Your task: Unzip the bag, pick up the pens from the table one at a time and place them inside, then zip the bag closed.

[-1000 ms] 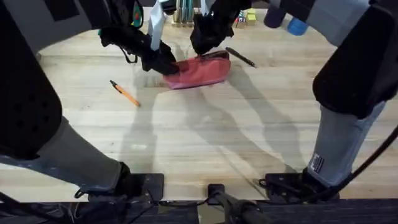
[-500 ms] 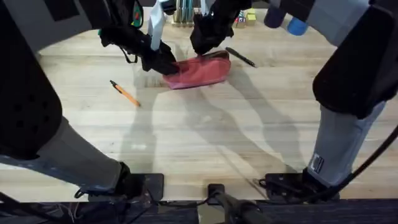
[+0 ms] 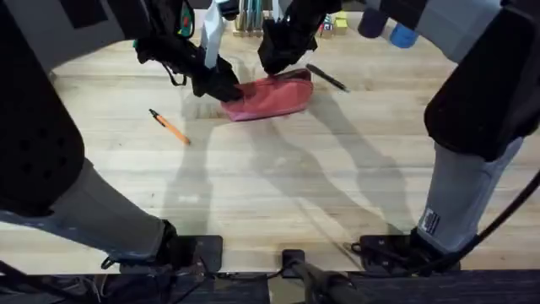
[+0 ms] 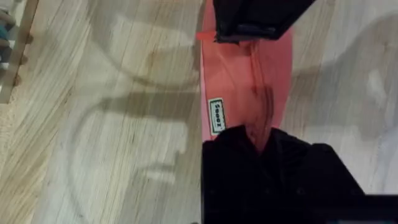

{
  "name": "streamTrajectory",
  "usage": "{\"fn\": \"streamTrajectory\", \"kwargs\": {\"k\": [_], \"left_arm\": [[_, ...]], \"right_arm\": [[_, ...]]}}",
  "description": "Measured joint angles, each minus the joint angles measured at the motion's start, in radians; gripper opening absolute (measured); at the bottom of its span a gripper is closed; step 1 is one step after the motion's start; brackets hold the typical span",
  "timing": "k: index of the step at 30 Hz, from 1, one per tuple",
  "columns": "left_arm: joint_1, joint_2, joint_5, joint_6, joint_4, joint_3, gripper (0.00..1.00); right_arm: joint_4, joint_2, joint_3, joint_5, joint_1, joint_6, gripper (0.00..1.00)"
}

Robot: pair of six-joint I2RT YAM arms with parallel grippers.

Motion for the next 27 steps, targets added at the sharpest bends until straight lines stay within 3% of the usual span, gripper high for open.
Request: {"fn": "streamTrajectory", "kwargs": {"k": [14,27], "left_arm": [[0.0,0.0,0.0,0.0,0.003,0.0,0.042],[0.0,0.0,0.0,0.0,0.003,0.0,0.042]], "right_arm": [[-0.014,-0.087,0.0,-0.015,0.01,0.0,0.032],[-0.023,-0.09,0.0,-0.019,0.011,0.0,0.032]]}}
